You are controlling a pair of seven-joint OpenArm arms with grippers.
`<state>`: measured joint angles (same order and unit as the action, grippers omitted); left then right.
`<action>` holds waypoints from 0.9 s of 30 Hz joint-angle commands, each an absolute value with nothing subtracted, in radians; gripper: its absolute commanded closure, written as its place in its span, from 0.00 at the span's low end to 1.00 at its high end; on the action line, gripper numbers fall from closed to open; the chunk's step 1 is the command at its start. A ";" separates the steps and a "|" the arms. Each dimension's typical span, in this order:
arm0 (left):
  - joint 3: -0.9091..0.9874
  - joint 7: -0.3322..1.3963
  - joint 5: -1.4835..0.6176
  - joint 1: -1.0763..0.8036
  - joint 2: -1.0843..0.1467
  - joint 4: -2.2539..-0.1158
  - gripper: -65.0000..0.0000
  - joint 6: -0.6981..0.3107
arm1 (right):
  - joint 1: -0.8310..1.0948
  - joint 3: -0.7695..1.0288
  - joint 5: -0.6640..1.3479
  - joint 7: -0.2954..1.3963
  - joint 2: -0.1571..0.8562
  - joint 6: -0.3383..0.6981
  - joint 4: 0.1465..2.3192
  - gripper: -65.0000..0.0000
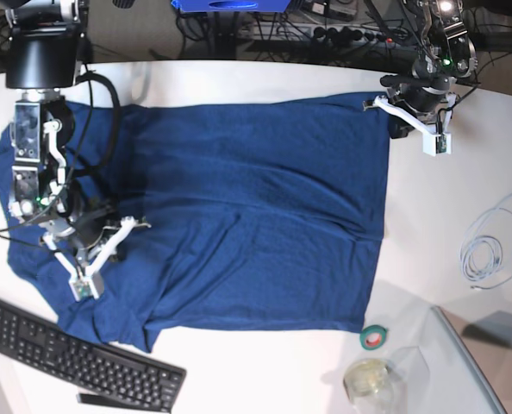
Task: Layout the t-shirt on the table in an organized manner, then fold the t-shirt properly
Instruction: 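Drag the shirt fabric with the right gripper toward the shirt center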
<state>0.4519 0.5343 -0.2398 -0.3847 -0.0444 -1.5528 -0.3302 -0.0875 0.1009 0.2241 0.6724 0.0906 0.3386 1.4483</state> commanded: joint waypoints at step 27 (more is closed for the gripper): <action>0.455 0.516 -0.249 -0.389 -0.051 -1.569 1.00 -0.331 | -0.085 -0.150 0.231 0.728 -0.027 0.433 1.570 1.00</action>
